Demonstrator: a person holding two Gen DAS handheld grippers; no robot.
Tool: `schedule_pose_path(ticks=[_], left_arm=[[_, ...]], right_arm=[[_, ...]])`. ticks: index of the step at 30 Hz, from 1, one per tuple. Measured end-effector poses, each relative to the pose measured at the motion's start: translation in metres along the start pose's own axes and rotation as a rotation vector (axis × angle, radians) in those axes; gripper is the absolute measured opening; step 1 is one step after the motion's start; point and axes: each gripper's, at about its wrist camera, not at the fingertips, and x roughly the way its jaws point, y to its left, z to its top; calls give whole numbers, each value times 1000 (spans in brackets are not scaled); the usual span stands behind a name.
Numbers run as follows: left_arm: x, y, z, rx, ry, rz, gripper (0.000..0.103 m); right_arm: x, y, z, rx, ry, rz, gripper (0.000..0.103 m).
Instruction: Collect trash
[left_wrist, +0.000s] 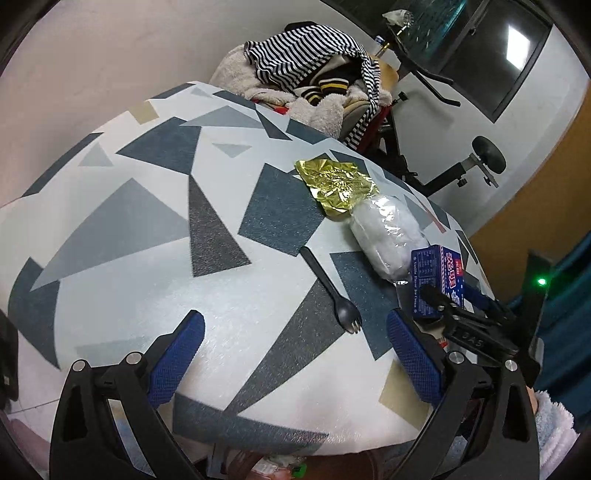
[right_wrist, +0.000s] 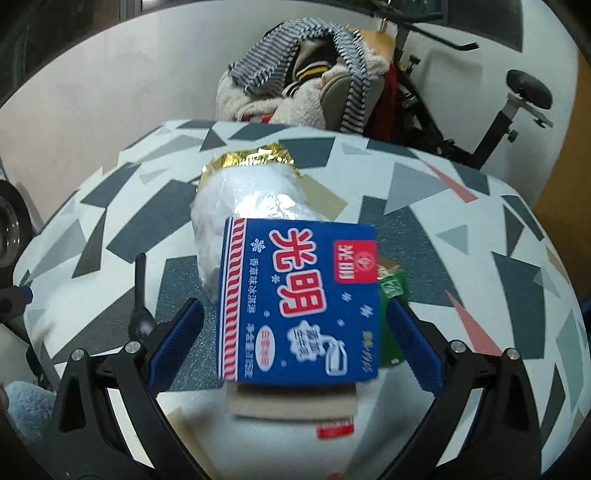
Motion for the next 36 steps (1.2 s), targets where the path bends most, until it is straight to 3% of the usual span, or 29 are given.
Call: schedule_pose_path(ticks=[4,5,6,10,15,17,19,25,30,36], left_arm=[[9,-7,4,8,21,-24,86],[11,-9,5,11,26,-31,85],[14,-12,6,14,30,-39,84],[25,-20,7,20,59,-64,72],[46,-30,6,32,95,-57,49],[58,-32,7,16,109,-28,36],[69,-32,10,-10,112,-11,31],[94,-43,20,20,115,73,31],[108,-60,21,107,101,184,31],[111,-66,17,100,72,249,31]], right_arm=[[10,-2,0,16,31,31,95],[11,-3,-1,14,34,42,91],[11,-5,-2,5,38,48,78],[0,-9,-6,-12,-35,82,78],[-19,-21,-13,-2,-195,5,78],[-19,-25,-17,24,-214,-11,78],[-12,-27,-23,42,-198,-13,78],[-11,-25,-26,38,-214,-6,78],[-11,-34,-24,51,-222,13,78],[-9,-36,-26,63,-227,23,78]])
